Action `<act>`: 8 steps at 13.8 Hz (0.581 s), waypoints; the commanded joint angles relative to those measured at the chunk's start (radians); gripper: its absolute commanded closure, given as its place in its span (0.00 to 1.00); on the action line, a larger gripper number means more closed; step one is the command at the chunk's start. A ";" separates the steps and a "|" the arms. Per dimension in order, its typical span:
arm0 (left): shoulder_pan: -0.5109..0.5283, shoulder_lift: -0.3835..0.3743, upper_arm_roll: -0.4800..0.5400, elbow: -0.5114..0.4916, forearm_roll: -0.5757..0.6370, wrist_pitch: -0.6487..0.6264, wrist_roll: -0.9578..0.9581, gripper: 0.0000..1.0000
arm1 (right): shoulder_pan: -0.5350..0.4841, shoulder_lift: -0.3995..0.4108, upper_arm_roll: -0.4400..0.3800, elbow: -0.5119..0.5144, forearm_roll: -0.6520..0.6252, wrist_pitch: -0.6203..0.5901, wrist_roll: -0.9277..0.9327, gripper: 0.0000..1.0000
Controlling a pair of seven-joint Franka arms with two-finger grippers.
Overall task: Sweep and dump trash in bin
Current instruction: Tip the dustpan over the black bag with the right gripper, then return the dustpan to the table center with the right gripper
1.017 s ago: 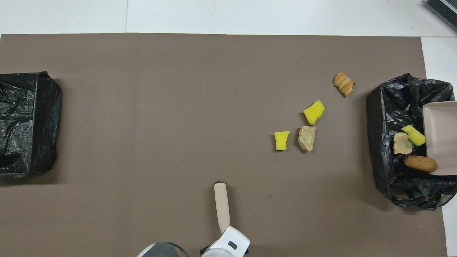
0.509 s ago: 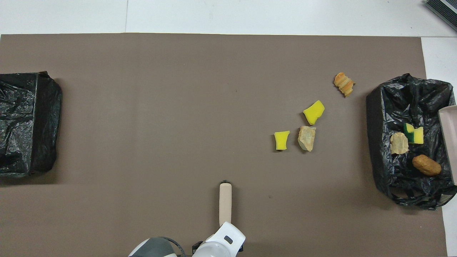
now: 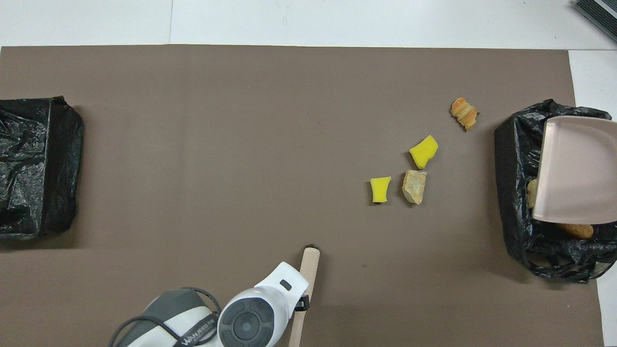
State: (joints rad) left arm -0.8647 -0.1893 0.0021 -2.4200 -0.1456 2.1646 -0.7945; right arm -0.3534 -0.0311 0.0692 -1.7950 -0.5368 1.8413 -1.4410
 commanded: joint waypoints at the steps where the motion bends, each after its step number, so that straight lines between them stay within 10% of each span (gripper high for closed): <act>1: 0.111 -0.013 -0.004 0.103 0.017 -0.127 0.122 0.00 | -0.002 -0.015 0.078 -0.007 0.081 -0.068 0.263 1.00; 8: 0.436 0.025 -0.004 0.350 0.127 -0.238 0.516 0.00 | 0.112 0.007 0.236 -0.041 0.316 -0.169 0.990 1.00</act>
State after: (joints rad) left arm -0.5014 -0.1941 0.0122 -2.1473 -0.0546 1.9703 -0.3768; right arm -0.3069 -0.0235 0.2932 -1.8259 -0.2714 1.6902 -0.6351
